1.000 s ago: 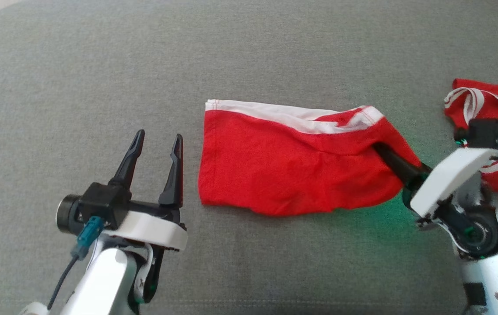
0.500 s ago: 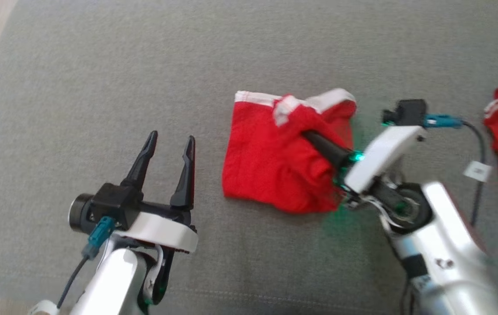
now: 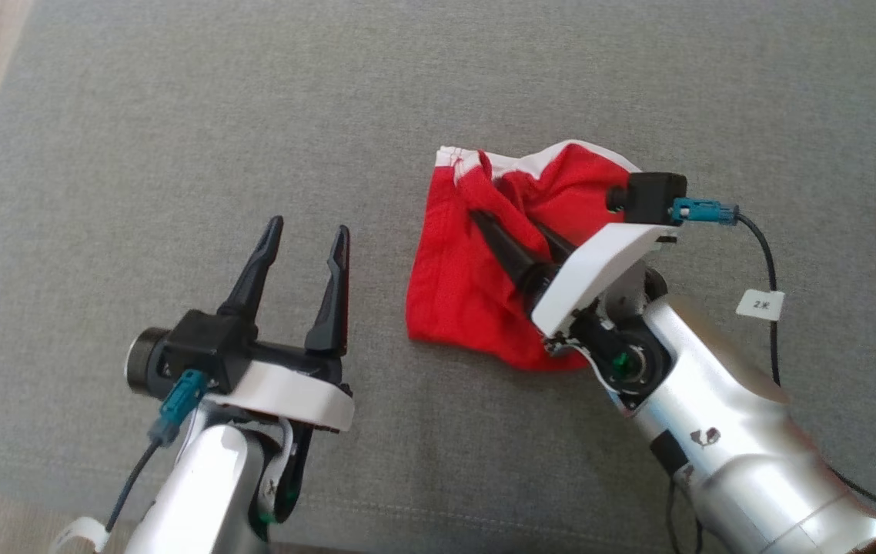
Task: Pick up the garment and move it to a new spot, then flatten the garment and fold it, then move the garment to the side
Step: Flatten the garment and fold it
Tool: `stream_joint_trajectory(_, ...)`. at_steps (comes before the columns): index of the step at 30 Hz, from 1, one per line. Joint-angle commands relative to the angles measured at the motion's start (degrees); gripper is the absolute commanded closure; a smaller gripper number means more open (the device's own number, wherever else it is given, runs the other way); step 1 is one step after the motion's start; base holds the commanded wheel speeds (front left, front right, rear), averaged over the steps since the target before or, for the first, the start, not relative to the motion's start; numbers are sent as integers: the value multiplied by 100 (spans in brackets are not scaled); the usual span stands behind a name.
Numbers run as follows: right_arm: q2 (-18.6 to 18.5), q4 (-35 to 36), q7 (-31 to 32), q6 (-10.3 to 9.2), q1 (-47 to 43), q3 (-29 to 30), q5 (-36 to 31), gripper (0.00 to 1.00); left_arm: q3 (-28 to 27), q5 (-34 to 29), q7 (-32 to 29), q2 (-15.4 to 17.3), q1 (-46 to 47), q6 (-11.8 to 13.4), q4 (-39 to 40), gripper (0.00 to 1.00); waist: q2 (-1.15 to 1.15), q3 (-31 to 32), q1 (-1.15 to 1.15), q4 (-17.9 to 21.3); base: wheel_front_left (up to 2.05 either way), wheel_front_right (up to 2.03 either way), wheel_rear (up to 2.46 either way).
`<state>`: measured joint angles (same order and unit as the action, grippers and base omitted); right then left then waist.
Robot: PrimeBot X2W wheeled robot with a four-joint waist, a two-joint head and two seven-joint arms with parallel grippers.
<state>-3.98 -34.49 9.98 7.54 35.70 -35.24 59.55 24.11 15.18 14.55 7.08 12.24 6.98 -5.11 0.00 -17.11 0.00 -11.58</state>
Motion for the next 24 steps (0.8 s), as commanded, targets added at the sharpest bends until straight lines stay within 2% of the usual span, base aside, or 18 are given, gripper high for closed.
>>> stream_joint_trajectory(1,110,240,-181,-5,197,-154,-57,0,-239,-80,45,42,167,-27,178,0,0,2,0,40,0,0,0)
stream_joint_trajectory(5,85,555,-811,-5,217,-371,-401,0,-290,-119,45,51,150,-39,165,0,0,22,0,166,0,0,0)
stream_joint_trajectory(10,-262,1093,-1266,-5,-26,-434,-699,0,-352,-152,45,83,114,-38,149,0,0,106,0,369,0,0,0)
stream_joint_trajectory(15,-568,1405,-1198,-5,-325,-336,-1029,0,-409,-165,45,140,41,-24,139,0,0,225,0,569,0,0,0)
stream_joint_trajectory(24,-646,2012,-974,-5,-814,150,-1341,0,-401,-171,45,187,-2,-7,125,0,0,349,0,684,0,0,0)
